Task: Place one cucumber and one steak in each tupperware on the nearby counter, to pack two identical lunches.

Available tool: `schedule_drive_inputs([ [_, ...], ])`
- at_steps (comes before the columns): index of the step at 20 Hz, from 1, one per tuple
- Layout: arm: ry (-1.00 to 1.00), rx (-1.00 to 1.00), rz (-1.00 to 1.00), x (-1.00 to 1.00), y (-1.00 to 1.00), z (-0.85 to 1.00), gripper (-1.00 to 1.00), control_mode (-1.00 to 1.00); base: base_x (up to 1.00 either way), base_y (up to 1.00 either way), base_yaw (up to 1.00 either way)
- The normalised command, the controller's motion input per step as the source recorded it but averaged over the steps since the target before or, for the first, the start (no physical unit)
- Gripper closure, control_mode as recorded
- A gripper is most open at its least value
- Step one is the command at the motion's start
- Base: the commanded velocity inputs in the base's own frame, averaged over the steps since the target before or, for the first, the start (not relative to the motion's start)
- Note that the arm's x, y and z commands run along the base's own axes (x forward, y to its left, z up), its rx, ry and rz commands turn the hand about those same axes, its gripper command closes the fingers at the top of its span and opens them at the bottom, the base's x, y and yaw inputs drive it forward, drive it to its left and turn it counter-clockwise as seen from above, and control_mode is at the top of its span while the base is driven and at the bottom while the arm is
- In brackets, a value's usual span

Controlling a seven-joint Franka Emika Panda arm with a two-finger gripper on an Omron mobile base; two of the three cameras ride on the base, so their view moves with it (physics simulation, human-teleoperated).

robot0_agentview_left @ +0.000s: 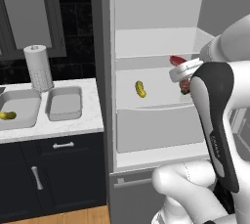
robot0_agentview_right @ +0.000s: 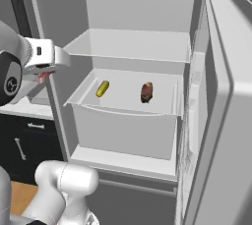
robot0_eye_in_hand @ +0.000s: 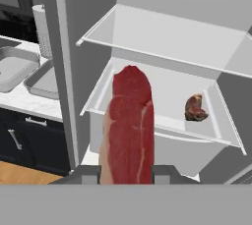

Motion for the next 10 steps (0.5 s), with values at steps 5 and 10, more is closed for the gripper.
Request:
schedule_drive_inputs([
  [5,0.00,0.00,0.00,0.00,0.00,0.00,1.00,-1.00,0.00,0.00,0.00],
  [10,0.00,0.00,0.00,0.00,0.00,0.00,1.00,1.00,0.00,0.00,0.00],
])
